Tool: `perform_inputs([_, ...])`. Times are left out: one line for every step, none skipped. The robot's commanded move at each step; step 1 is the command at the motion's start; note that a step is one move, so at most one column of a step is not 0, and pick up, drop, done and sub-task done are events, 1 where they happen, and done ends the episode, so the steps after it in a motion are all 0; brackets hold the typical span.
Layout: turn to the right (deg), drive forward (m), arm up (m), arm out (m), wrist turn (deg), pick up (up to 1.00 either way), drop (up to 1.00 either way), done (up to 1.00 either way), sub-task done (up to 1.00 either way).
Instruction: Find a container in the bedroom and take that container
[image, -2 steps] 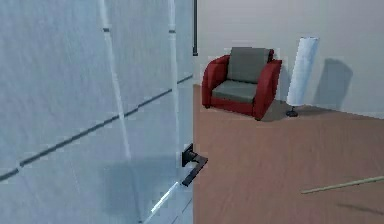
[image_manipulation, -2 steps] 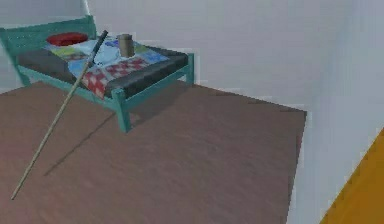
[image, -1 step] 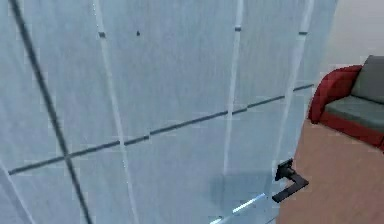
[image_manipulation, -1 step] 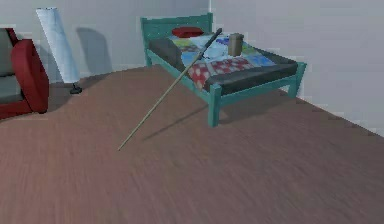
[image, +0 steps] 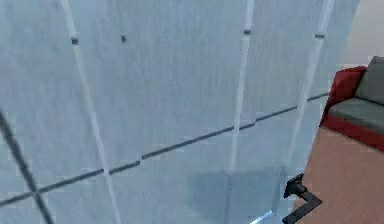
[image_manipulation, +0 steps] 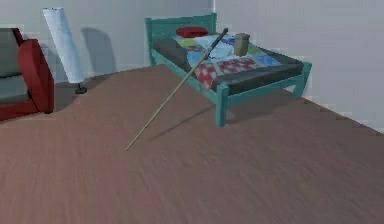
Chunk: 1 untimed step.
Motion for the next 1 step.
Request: perform_inputs([45.0,0.0,0.0,0.0,0.0,0.0,0.0,0.0,0.0])
